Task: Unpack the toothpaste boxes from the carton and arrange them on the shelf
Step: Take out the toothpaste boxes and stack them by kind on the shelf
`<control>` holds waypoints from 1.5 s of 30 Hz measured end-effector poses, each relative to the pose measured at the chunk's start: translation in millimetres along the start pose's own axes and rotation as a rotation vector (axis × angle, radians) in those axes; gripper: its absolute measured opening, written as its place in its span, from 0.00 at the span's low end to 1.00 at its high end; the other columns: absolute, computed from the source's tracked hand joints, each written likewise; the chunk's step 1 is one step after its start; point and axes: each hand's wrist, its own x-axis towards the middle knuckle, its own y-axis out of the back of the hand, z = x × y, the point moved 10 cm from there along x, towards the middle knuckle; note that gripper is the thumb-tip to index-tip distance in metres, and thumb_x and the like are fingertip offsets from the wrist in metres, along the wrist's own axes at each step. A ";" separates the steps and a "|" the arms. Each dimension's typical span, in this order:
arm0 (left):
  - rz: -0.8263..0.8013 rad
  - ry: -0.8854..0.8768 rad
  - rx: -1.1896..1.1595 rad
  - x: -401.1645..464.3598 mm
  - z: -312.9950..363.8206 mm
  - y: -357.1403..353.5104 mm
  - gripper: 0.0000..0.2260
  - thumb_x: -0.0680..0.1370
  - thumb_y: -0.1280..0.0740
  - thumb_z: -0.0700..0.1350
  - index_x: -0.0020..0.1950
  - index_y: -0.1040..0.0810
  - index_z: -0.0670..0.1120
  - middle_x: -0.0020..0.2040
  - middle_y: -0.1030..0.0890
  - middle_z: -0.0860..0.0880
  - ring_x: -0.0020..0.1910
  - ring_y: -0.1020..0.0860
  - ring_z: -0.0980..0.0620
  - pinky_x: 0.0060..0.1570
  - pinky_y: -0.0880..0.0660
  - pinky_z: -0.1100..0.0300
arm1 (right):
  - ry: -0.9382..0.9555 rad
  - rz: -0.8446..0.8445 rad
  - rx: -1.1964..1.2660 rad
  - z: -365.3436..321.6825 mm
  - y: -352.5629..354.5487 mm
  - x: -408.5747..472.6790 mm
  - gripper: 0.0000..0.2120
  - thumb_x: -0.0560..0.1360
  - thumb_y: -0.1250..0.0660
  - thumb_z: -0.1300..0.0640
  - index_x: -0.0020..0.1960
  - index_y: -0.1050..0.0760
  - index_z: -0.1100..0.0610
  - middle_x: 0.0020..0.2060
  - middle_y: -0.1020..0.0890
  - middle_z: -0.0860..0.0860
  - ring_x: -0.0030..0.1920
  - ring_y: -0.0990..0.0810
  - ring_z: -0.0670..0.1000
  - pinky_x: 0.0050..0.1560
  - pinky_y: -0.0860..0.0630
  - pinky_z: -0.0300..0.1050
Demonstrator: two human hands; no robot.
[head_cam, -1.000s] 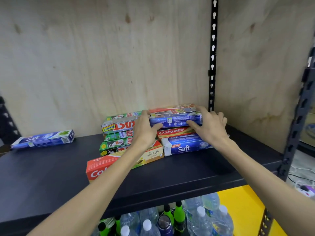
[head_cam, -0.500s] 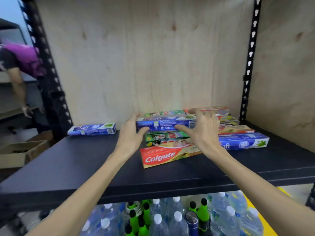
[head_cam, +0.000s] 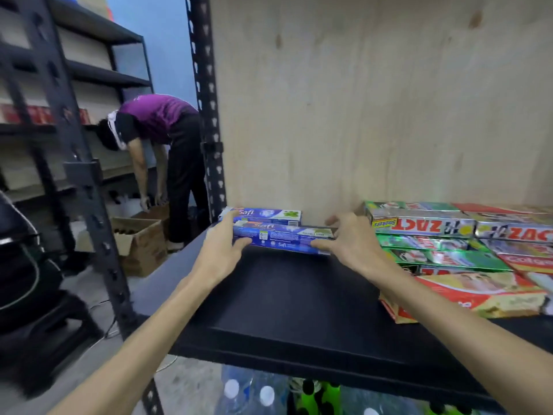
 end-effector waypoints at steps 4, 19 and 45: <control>-0.043 0.078 0.082 21.2 -36.0 8.4 0.23 0.76 0.26 0.41 0.69 0.29 0.45 0.51 0.17 0.50 0.41 0.22 0.59 0.39 0.32 0.74 | 0.068 -0.086 -0.054 -18.0 -27.8 17.7 0.26 0.68 0.21 0.45 0.59 0.23 0.57 0.51 0.16 0.56 0.56 0.20 0.58 0.58 0.25 0.53; -0.040 0.291 0.028 67.3 -100.5 6.7 0.31 0.69 0.19 0.49 0.69 0.25 0.45 0.58 0.19 0.47 0.50 0.23 0.53 0.43 0.30 0.63 | 0.269 -0.047 -0.180 -43.2 -72.4 51.6 0.21 0.75 0.28 0.43 0.56 0.27 0.58 0.48 0.19 0.55 0.50 0.23 0.59 0.47 0.30 0.52; -0.054 0.326 -0.163 74.2 -120.0 -0.7 0.38 0.61 0.15 0.49 0.69 0.24 0.46 0.57 0.17 0.51 0.55 0.19 0.52 0.60 0.22 0.52 | 0.257 -0.009 -0.317 -43.1 -69.3 57.8 0.23 0.75 0.31 0.38 0.55 0.27 0.57 0.51 0.19 0.54 0.55 0.23 0.59 0.48 0.38 0.49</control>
